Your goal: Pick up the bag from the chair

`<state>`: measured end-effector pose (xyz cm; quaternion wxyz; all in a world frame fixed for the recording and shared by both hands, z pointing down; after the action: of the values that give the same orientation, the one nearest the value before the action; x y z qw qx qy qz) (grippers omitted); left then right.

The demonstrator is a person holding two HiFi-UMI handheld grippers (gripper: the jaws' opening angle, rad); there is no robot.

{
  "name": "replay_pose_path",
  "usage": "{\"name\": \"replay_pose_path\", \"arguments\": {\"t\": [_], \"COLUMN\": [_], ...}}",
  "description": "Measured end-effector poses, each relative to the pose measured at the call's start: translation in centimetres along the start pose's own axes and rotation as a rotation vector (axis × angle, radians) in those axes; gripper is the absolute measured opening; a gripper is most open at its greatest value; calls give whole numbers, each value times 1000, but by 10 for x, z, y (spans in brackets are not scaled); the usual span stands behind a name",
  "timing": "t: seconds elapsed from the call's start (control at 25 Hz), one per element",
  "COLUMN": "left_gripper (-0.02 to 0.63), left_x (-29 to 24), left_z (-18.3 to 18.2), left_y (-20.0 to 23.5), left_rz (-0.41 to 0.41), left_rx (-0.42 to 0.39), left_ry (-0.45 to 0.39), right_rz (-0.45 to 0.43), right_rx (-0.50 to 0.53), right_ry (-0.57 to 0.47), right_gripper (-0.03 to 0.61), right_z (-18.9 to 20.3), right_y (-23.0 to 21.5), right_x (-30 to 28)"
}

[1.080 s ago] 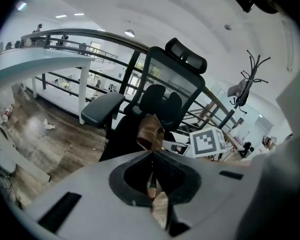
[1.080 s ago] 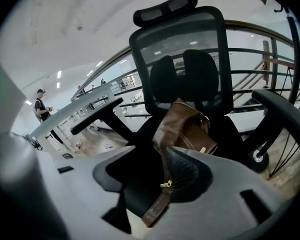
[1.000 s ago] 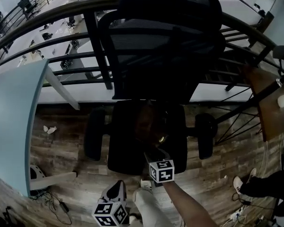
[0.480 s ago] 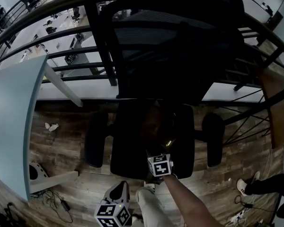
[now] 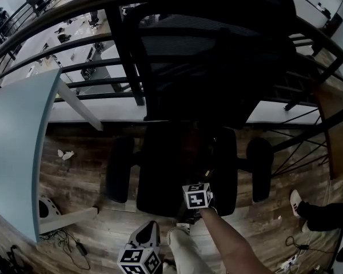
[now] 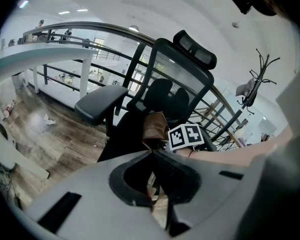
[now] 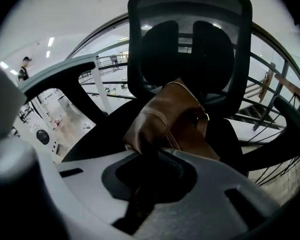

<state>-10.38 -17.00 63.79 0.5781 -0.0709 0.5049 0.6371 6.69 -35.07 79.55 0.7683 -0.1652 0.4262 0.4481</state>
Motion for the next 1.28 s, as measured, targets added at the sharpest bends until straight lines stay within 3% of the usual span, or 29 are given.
{"name": "replay_pose_path", "arguments": {"t": [0.64,1.28], "left_gripper": [3,3], "left_x": [57,164], "left_z": [17,44], "left_y": [-22,-38], "left_rz": [47,93], "left_rx": [-62,-95], "left_ry": [-36,-87], "right_rz": [-76,-105], "right_rx": [-190,-313], "right_ry": [-147,-250], "right_gripper": [15,15], "right_z": [2,19], "right_y": [12,59], "right_x": [115,274]}}
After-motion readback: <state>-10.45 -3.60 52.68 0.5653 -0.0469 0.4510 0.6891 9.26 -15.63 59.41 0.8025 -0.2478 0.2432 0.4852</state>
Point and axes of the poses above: the fingertips, and each gripper's own axes: x backward along the fingers, y to its left, z out of its underside, the point moved 7 cm from there along x, backward along the fingers, and after that the axes turned 13 degrees about x, right-handed, at the moved point
